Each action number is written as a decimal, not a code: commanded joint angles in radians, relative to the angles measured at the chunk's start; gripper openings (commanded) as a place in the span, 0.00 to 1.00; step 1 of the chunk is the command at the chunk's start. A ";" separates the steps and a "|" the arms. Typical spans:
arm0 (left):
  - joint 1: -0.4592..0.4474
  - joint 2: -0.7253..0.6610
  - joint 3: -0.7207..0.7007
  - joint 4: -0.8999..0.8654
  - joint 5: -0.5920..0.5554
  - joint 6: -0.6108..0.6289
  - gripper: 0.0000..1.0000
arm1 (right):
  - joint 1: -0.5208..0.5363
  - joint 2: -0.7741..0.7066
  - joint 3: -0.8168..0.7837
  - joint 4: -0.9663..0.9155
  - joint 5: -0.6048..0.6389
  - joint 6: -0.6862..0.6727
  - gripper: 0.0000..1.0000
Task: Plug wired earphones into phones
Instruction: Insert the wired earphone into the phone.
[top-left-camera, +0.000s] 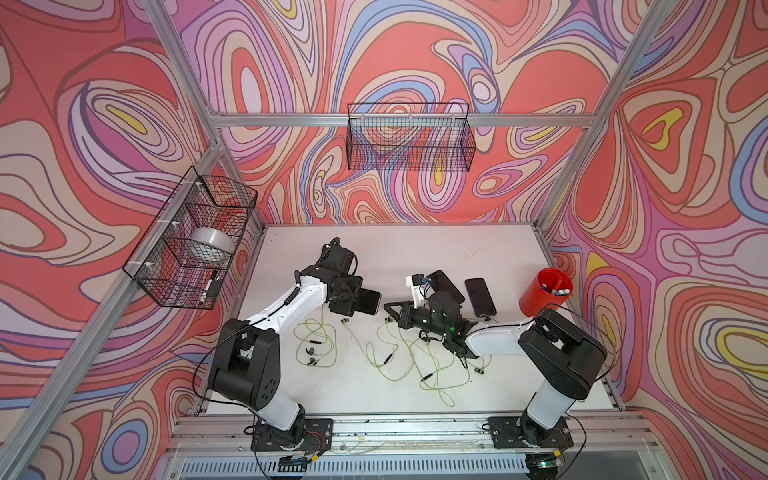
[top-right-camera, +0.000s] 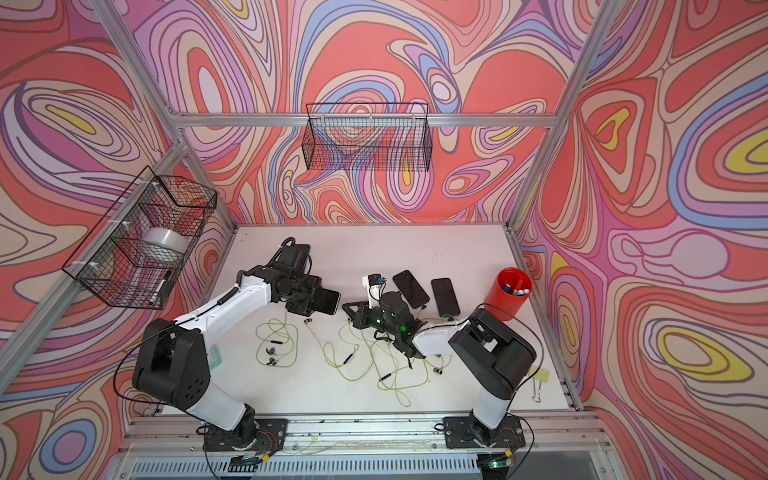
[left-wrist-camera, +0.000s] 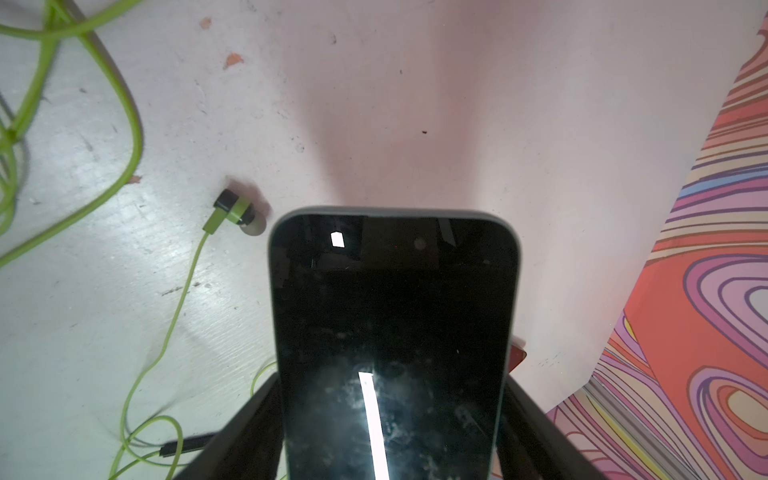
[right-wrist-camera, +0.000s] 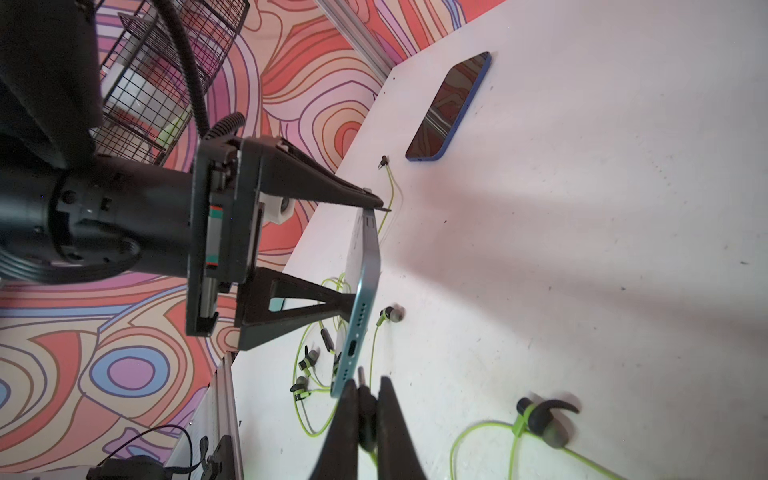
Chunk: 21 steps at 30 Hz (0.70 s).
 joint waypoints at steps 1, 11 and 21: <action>0.007 -0.041 -0.006 0.040 0.009 -0.039 0.00 | 0.007 -0.024 0.007 0.029 0.020 -0.010 0.00; 0.007 -0.042 -0.032 0.071 0.050 -0.039 0.00 | 0.008 0.018 0.040 0.040 0.011 -0.005 0.00; 0.009 -0.050 -0.049 0.090 0.051 -0.044 0.00 | 0.008 0.022 0.032 0.022 0.036 -0.004 0.00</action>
